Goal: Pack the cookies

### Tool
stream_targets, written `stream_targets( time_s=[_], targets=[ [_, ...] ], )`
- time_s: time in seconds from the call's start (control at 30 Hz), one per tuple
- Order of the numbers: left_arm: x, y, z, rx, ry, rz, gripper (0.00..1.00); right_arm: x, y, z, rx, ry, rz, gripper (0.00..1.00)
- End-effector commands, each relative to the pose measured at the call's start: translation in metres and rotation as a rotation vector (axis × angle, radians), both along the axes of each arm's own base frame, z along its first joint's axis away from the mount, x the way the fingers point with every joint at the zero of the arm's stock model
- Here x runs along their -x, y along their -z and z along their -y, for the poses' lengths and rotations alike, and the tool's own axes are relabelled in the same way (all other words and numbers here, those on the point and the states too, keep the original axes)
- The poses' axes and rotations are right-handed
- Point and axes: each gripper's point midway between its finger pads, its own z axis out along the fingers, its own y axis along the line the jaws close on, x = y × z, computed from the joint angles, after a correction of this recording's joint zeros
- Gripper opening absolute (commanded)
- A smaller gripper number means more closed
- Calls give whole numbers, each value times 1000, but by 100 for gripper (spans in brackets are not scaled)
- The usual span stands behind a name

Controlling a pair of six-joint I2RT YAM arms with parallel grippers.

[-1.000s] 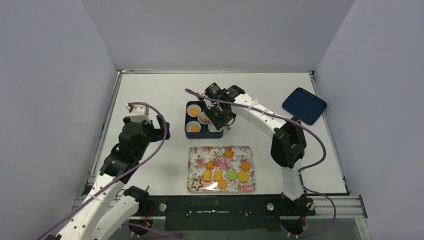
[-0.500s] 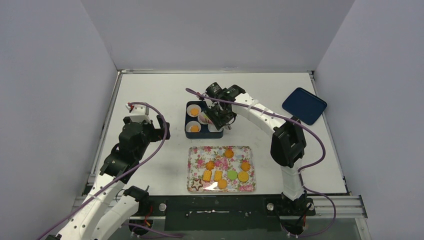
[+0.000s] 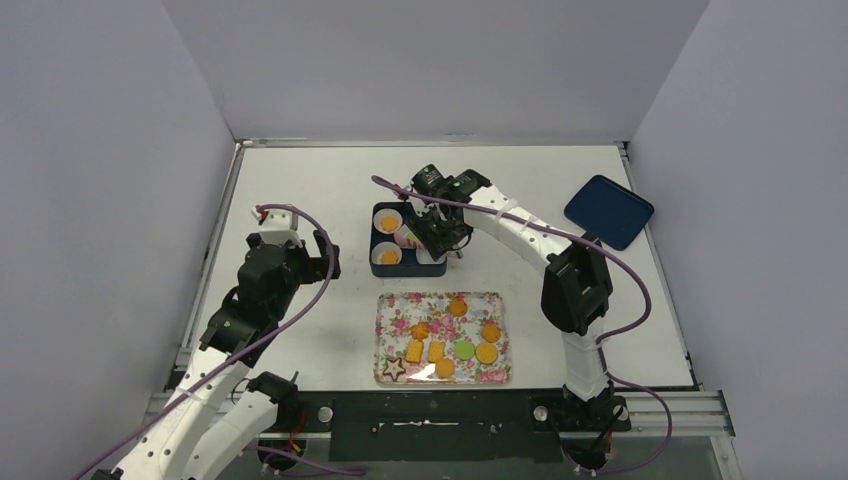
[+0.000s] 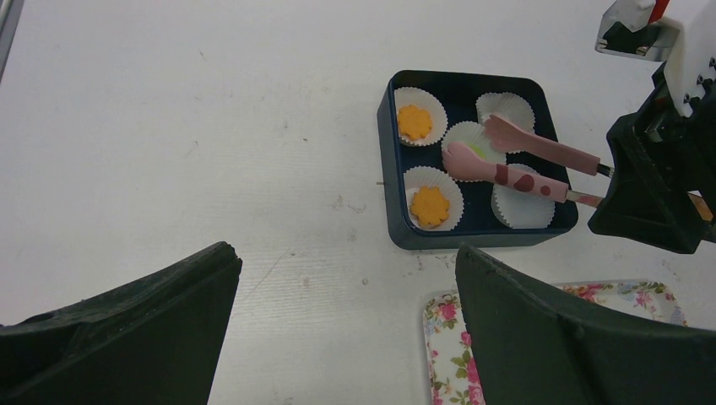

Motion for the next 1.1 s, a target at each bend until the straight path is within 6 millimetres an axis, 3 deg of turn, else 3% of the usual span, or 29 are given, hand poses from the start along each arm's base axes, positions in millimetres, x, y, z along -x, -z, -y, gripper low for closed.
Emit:
stream_targets(
  time_s=[0.0,0.33,0.63,1.07],
  targets=[
    [-4,-11,1,0,2,39,97,0,-39,-7,-75,-15,86,43],
    [-4,-11,1,2,3,43,97,45,-67,5,-101,-39,94,39],
    [-4,-11,-1,7,-2,43,97,102,-71,18,-94,-66,64,38],
    [-7,-8,-6,8,-21,31,97,170,-57,63,-24,30,-28,38]
  ],
)
